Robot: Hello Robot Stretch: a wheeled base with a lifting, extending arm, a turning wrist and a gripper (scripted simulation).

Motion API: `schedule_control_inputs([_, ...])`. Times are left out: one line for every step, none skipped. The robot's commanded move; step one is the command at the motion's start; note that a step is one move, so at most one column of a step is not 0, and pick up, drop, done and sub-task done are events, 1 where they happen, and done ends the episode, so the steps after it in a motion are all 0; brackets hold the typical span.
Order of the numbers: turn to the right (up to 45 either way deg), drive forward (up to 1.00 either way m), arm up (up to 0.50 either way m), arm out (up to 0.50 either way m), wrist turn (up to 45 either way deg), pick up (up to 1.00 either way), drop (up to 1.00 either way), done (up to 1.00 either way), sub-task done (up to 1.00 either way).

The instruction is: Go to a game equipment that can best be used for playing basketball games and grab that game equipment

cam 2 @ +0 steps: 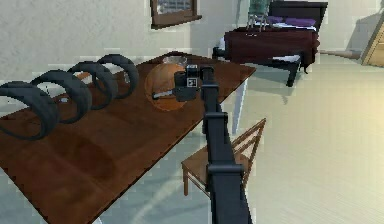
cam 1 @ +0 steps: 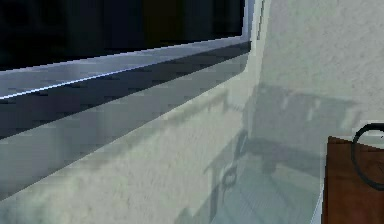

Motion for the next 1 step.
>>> schedule_control_inputs([0.0,0.0,0.0,0.0,0.0,0.0,0.0,1.0,0.0])
